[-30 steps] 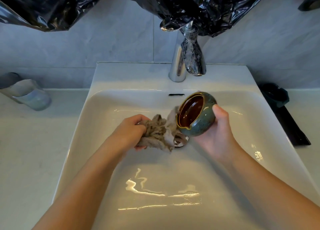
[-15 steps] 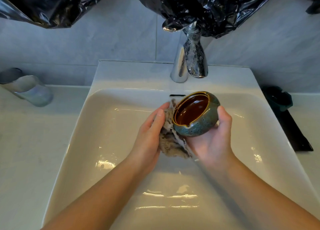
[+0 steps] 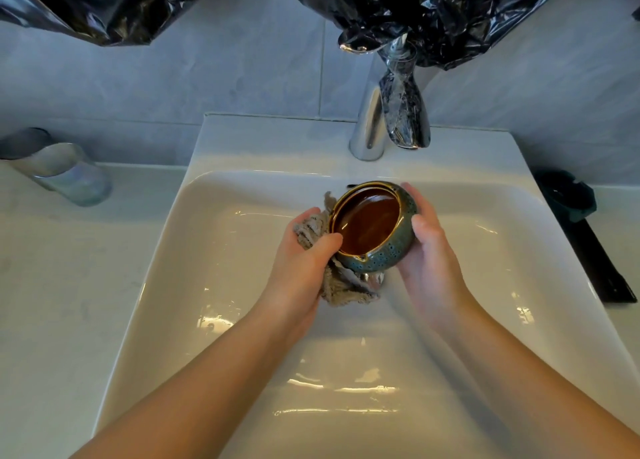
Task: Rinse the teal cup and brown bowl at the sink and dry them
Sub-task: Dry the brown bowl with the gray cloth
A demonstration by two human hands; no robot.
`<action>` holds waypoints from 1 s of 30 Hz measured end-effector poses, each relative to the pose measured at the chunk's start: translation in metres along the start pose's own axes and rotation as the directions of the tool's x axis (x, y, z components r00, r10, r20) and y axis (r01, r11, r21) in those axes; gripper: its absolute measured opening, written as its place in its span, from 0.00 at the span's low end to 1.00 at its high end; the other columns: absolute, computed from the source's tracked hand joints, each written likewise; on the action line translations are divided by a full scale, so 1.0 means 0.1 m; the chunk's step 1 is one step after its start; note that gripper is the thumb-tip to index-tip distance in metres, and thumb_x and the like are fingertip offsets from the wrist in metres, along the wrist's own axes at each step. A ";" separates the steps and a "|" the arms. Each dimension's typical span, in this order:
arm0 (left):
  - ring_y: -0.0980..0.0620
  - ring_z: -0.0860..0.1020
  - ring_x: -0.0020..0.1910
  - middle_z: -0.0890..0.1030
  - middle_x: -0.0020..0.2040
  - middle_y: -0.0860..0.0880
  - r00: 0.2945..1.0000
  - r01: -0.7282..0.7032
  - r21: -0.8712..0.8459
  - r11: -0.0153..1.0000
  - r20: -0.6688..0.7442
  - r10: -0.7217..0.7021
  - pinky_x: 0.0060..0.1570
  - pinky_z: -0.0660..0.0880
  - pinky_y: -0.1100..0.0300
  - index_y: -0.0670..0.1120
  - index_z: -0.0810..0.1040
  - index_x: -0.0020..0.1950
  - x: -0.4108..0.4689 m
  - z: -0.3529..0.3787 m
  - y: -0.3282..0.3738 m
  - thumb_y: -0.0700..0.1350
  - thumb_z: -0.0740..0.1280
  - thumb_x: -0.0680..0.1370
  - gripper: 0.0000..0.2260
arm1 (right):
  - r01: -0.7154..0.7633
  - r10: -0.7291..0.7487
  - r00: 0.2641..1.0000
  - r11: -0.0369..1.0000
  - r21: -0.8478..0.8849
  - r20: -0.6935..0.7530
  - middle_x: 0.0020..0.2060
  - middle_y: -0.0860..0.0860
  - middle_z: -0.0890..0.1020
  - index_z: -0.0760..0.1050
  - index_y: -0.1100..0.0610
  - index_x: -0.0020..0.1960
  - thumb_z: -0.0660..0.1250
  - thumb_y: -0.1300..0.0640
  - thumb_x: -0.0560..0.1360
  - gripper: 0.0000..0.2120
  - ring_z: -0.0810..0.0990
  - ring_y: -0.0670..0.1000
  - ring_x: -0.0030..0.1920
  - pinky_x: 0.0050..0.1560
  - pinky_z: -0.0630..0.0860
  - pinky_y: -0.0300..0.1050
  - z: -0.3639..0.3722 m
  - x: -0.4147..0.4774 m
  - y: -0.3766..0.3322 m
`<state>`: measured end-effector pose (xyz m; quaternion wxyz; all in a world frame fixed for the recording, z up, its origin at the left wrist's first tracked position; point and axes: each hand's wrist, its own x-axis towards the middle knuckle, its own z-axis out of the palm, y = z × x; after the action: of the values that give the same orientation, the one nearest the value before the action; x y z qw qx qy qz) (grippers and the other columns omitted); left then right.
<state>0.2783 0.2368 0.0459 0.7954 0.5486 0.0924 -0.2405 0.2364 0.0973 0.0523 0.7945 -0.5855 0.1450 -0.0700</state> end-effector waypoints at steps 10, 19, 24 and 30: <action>0.53 0.80 0.54 0.79 0.56 0.49 0.972 -0.236 0.459 0.857 0.108 0.209 0.56 0.78 0.55 0.55 0.67 0.66 0.00 -0.11 0.11 0.40 0.63 0.79 0.17 | 0.149 -0.134 0.989 0.897 -0.417 0.067 0.50 0.39 0.78 0.67 0.46 0.63 0.56 0.55 0.80 0.13 0.78 0.31 0.48 0.43 0.73 0.26 0.05 -0.08 -0.01; 0.50 0.80 0.52 0.79 0.56 0.47 0.932 -0.173 0.559 0.811 0.359 -0.049 0.46 0.80 0.60 0.54 0.74 0.60 0.03 -0.29 0.34 0.32 0.63 0.76 0.20 | -0.116 0.223 0.944 0.915 -0.386 0.244 0.53 0.51 0.81 0.73 0.48 0.56 0.54 0.55 0.81 0.11 0.81 0.46 0.53 0.52 0.78 0.37 -0.03 -0.04 0.04; 0.50 0.80 0.51 0.80 0.54 0.48 0.969 -0.245 0.484 0.840 0.113 0.218 0.50 0.81 0.52 0.58 0.73 0.57 0.04 -0.24 0.26 0.32 0.62 0.75 0.22 | 0.038 0.014 0.993 0.900 -0.434 0.116 0.42 0.39 0.84 0.70 0.41 0.59 0.58 0.48 0.79 0.09 0.82 0.37 0.43 0.39 0.76 0.32 0.01 -0.02 0.04; 0.53 0.81 0.50 0.79 0.54 0.49 0.954 -0.293 0.463 0.837 0.080 0.289 0.47 0.81 0.55 0.61 0.70 0.56 0.01 -0.18 0.19 0.33 0.63 0.76 0.22 | 0.121 -0.101 0.992 0.894 -0.432 0.069 0.42 0.34 0.83 0.69 0.41 0.60 0.58 0.58 0.83 0.13 0.82 0.37 0.47 0.42 0.80 0.36 0.02 -0.08 0.07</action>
<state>0.2909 0.2589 0.0544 0.6664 0.7313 -0.0557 -0.1341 0.2288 0.1037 0.0473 0.6414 -0.7569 0.1053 -0.0679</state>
